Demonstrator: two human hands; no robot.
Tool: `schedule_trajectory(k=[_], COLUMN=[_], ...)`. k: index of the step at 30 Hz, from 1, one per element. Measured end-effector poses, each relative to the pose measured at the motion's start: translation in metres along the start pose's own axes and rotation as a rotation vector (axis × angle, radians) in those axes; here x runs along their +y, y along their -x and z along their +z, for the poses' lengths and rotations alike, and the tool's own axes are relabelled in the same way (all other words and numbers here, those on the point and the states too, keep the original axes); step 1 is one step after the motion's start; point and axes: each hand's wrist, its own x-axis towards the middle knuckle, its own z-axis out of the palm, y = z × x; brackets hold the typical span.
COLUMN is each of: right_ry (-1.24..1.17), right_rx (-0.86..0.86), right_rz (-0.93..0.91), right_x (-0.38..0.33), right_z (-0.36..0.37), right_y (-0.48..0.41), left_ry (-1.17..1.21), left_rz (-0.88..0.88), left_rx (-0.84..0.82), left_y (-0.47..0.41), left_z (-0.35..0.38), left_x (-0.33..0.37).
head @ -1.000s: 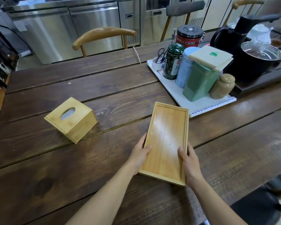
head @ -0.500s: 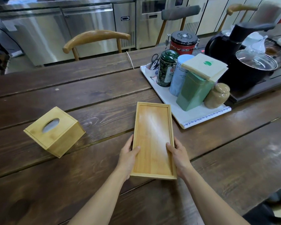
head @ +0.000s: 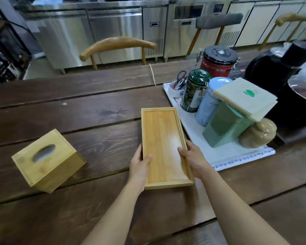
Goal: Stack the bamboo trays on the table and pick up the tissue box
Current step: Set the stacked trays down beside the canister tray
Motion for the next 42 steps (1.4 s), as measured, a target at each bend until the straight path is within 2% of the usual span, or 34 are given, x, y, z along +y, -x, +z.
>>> schedule_trajectory(k=[12, 18, 22, 32, 36, 39, 42], right_ry=[0.147, 0.309, 0.242, 0.263, 0.450, 0.676, 0.816], right_rx=[-0.039, 0.141, 0.136, 0.115, 0.093, 0.189, 0.267], right_rz=[0.061, -0.017, -0.009, -0.031, -0.057, -0.102, -0.176], right_x=[-0.043, -0.056, -0.054, -0.053, -0.056, -0.064, -0.077], right_z=[-0.023, -0.022, -0.028, -0.029, -0.027, -0.025, -0.013], right_y=[-0.065, -0.071, -0.071, -0.065, -0.059, -0.054, -0.046], left_ry=[0.102, 0.133, 0.112, 0.032, -0.058, -0.178, -0.375], left_rz=[0.004, 0.011, 0.015, 0.045, 0.057, 0.072, 0.145], left_rx=[0.090, 0.120, 0.113, 0.104, 0.040, -0.001, 0.042], left_y=[-0.036, -0.043, -0.045, -0.045, -0.042, -0.040, -0.035], left_z=[0.038, 0.050, 0.053, 0.052, 0.043, 0.024, -0.006], left_x=[0.012, 0.013, 0.012, 0.012, 0.019, 0.030, 0.044])
